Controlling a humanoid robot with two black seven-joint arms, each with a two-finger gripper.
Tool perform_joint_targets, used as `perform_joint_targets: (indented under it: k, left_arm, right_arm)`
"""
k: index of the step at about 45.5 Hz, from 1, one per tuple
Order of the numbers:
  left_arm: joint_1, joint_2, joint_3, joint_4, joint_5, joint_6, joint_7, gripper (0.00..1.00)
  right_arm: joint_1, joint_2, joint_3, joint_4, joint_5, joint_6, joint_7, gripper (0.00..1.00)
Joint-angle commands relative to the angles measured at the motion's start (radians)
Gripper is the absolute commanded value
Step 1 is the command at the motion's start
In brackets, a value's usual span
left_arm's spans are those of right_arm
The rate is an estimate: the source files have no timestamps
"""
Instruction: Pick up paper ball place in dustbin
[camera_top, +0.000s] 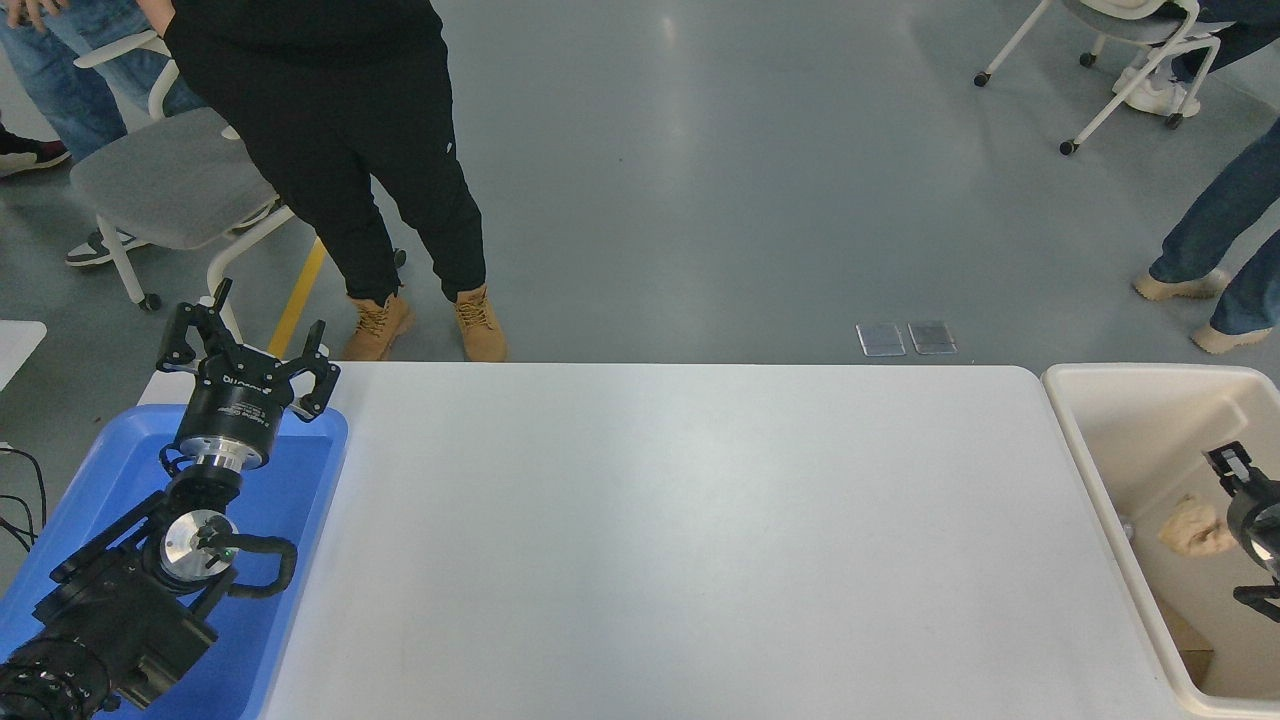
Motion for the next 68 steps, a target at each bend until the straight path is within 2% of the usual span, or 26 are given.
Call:
perform_joint_targets:
  k: [1,7,14,20,24,31,38,53,68]
  left_arm:
    - [0.0,0.0,0.0,-0.001,0.0,0.0,0.0,0.99]
    - [0.0,0.0,-0.002,-0.001,0.0,0.0,0.0,0.99]
    - [0.0,0.0,-0.002,-0.001,0.0,-0.002,0.0,0.99]
    - [0.0,0.0,-0.002,0.001,0.0,-0.002,0.0,0.99]
    - [0.0,0.0,-0.002,-0.001,0.0,-0.003,0.0,0.99]
    - [0.0,0.0,0.0,0.001,0.0,-0.002,0.0,0.99]
    - [0.0,0.0,0.0,0.001,0.0,-0.002,0.0,0.99]
    - [0.0,0.0,0.0,0.001,0.0,0.0,0.0,0.99]
    - [0.0,0.0,0.0,-0.001,0.0,0.0,0.0,0.99]
  right_arm:
    - [0.089,-0.04,-0.009,0.009,-0.001,0.003,0.0,1.0]
    - [0.208,-0.111,-0.015,0.088,-0.015,0.013,0.0,1.0]
    - [0.495,-0.229,-0.147,0.323,-0.024,0.049,0.0,1.0]
    - [0.765,-0.241,-0.343,0.469,-0.036,0.134,0.0,1.0]
    - [0.929,-0.229,-0.437,0.529,-0.038,0.242,0.0,1.0]
    - [1.126,-0.145,-0.493,0.573,-0.056,0.477,-0.001,1.0]
    - [1.238,-0.044,-0.535,0.624,-0.134,0.598,-0.001,1.0]
    - [1.517,0.134,-0.743,1.128,-0.168,0.634,-0.004,1.0]
    - [1.592,0.234,-0.756,1.302,-0.167,0.686,-0.003,1.0]
